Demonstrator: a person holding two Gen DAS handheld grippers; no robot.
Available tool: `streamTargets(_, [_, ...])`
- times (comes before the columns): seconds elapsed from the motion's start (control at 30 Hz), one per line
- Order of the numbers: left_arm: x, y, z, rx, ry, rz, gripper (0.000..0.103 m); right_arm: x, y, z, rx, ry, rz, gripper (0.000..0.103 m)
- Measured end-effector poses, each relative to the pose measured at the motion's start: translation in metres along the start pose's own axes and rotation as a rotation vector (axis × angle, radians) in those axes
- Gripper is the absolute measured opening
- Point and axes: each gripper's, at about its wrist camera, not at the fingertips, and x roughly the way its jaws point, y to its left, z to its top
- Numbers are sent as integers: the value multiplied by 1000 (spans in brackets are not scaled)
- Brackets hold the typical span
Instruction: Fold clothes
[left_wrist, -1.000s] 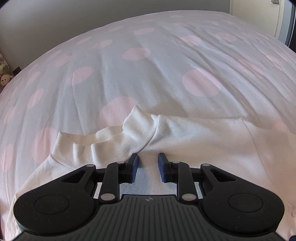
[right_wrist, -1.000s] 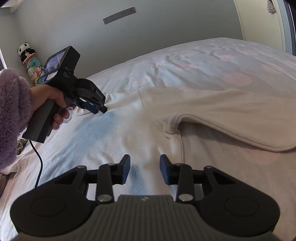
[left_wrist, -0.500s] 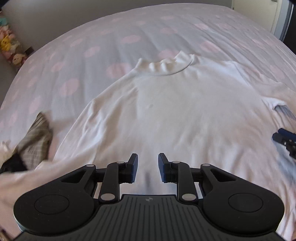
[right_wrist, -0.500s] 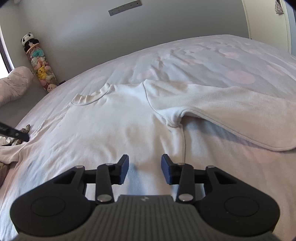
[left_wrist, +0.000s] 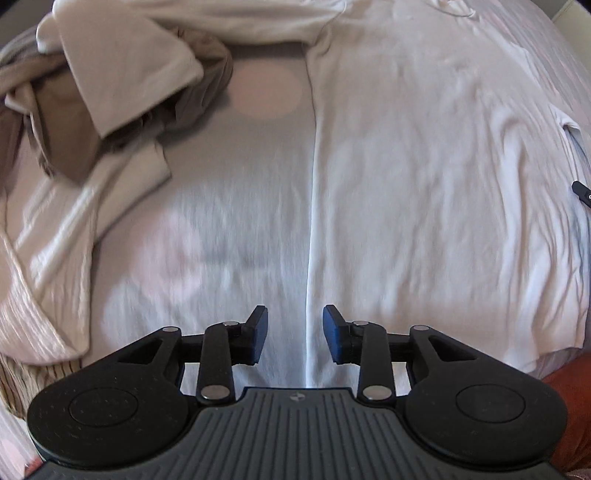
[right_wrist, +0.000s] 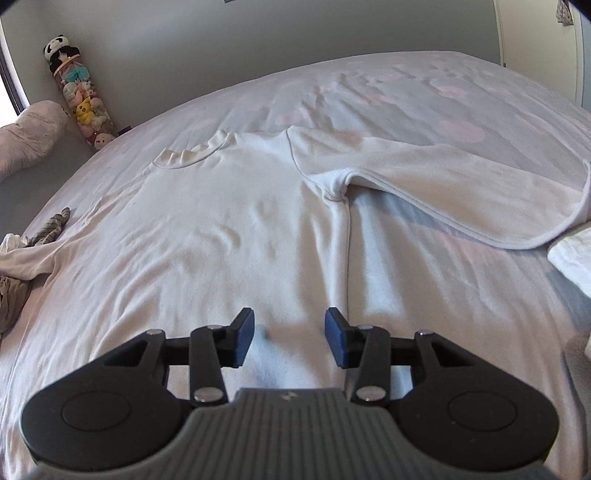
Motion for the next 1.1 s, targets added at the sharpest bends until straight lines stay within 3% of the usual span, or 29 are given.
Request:
streamTargets(0.17, [18, -5, -13, 20, 82, 9, 39, -27, -9, 9, 72, 151, 51, 48])
streamTargets(0.27, [21, -8, -11, 41, 99, 17, 39, -44, -6, 5, 11, 272, 44, 48])
streamTargets(0.43, [32, -9, -9, 71, 164, 4, 39, -57, -9, -19, 7, 488, 78, 48])
streamTargets(0.63, [34, -12, -8, 105, 162, 3, 39, -55, 1, -49, -60, 655, 46, 47])
streamTargets(0.73, [31, -15, -11, 135, 141, -6, 31, -54, 14, -57, -120, 690, 47, 42])
streamTargets(0.8, [28, -20, -14, 171, 114, -15, 22, -54, 22, -62, -159, 701, 32, 19])
streamTargets(0.87, [23, -24, -17, 205, 82, -21, 10, -58, 25, -63, -171, 687, 23, 11])
streamTargets(0.93, [15, -24, -19, 223, 46, -32, 4, -68, 21, -60, -137, 664, 24, 8])
streamTargets(1.1, [-5, -11, -18, 206, 11, -117, 3, -104, 10, -41, -118, 604, 8, 7])
